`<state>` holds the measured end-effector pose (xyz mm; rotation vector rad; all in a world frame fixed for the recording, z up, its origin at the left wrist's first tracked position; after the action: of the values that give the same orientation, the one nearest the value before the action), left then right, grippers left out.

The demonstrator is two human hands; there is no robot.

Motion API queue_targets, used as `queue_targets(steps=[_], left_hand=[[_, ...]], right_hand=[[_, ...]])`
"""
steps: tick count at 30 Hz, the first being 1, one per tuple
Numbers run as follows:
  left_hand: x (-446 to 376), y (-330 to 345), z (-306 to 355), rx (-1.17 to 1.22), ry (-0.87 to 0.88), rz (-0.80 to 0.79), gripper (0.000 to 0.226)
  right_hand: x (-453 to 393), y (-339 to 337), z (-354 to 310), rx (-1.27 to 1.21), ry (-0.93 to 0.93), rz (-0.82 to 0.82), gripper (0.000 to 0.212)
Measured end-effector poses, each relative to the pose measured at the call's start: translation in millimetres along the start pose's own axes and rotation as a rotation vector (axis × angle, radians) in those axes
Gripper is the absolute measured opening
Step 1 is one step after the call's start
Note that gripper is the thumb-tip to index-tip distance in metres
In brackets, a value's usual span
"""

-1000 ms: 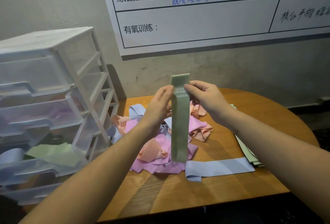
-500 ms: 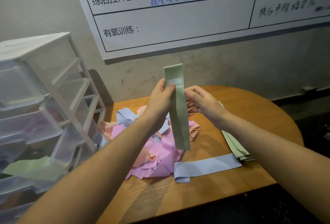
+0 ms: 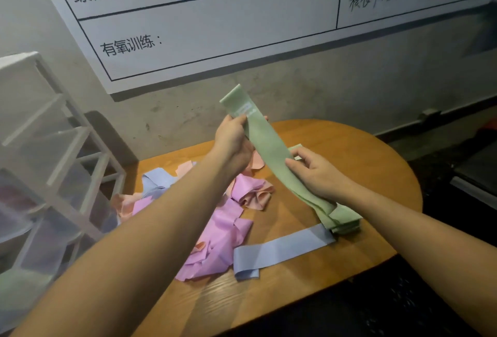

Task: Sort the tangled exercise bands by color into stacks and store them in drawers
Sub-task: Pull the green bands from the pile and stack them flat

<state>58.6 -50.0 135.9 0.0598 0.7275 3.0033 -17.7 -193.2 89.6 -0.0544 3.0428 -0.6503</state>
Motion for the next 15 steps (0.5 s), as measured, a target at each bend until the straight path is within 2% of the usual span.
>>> queue_targets(steps=[4,8,15], left_hand=[[-28,3,-30,-0.163,-0.009,0.022,0.022],[-51,14,-63,-0.364,-0.003,-0.036,0.021],[-98,18,-129,-0.608,-0.045,-0.072,0.027]], right_hand=[[7,-24,29,-0.008,0.107,0.049,0.014],[12,-42,66,0.075,0.220,0.053,0.008],[5,-59,123,0.130,0.376,0.082,0.029]])
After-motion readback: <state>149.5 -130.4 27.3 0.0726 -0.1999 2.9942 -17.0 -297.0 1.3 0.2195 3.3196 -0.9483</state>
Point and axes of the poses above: each hand's wrist, its own x-axis away from the middle knuckle, its own y-axis out of the palm, z = x × y, the point moved 10 cm from there along -x, towards the middle knuckle, and after that the axes turned 5 degrees about y, right-handed, at the moved point
